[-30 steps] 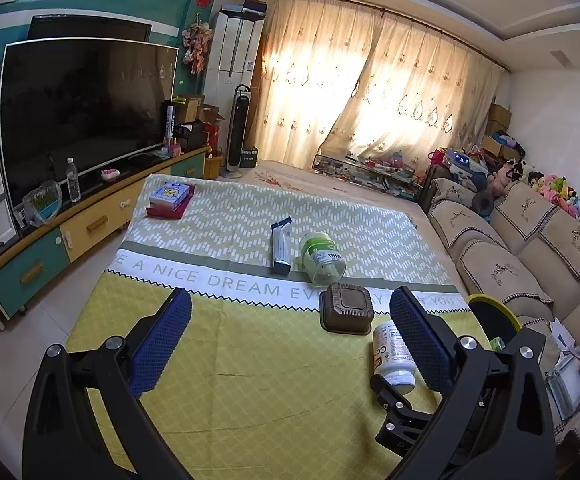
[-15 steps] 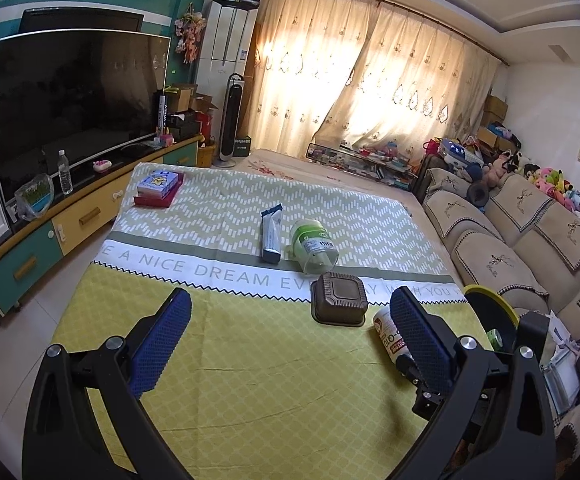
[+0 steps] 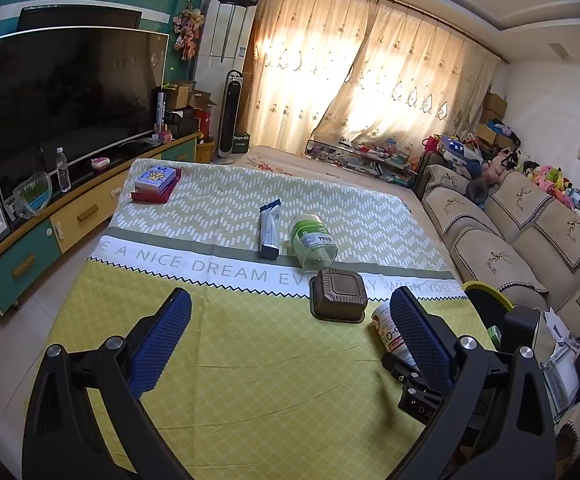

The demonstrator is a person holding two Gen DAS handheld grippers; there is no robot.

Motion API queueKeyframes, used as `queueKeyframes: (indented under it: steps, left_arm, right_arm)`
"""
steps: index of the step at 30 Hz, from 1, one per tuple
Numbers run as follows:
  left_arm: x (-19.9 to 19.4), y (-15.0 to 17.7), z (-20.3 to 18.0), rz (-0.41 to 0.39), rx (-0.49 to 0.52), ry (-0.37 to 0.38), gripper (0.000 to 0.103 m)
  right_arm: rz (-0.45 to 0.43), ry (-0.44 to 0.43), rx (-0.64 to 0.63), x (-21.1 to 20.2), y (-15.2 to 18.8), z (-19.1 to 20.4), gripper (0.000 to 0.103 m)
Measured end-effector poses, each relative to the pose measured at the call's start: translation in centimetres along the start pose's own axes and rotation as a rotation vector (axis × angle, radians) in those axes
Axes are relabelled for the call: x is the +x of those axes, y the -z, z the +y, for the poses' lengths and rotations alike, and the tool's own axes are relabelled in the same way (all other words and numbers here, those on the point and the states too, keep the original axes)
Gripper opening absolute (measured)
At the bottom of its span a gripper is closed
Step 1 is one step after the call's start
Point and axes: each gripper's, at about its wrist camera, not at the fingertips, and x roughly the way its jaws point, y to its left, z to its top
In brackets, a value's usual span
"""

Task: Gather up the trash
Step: 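Grasp the white pill bottle with the right gripper, then carry the pill bottle to the yellow bin and release it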

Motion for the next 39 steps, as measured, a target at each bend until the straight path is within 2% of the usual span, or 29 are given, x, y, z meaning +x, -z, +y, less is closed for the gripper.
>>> queueKeyframes:
  steps: [3, 14, 22, 29, 31, 32, 33, 39]
  left_arm:
    - [0.1, 0.0, 0.1, 0.000, -0.003, -0.002, 0.098]
    - [0.4, 0.3, -0.5, 0.010, 0.010, 0.004, 0.098]
    - [0.3, 0.3, -0.8, 0.008, 0.023, 0.001, 0.098]
    - [0.5, 0.4, -1.0, 0.015, 0.025, 0.005, 0.098]
    - [0.5, 0.4, -1.0, 0.015, 0.024, 0.005, 0.098]
    - [0.5, 0.4, -1.0, 0.015, 0.024, 0.004, 0.098]
    - [0.5, 0.4, -1.0, 0.016, 0.024, 0.003, 0.098]
    - [0.5, 0.4, -0.9, 0.012, 0.019, 0.005, 0.098]
  right_arm:
    - [-0.001, -0.024, 0.021, -0.3, -0.1, -0.6, 0.044]
    - [-0.109, -0.032, -0.010, -4.3, -2.0, -2.1, 0.044]
    - [-0.036, -0.064, -0.015, -2.7, -1.5, -2.2, 0.042]
    - [0.013, -0.054, -0.032, -0.9, -1.3, -1.6, 0.053]
    - [0.023, -0.050, -0.035, -0.6, -1.0, -1.5, 0.053]
    - [0.023, -0.040, -0.042, -0.4, -0.8, -1.3, 0.049]
    - [0.019, -0.037, -0.046, -0.4, -0.7, -1.3, 0.045]
    - [-0.083, -0.043, -0.061, -2.9, -1.5, -1.6, 0.045]
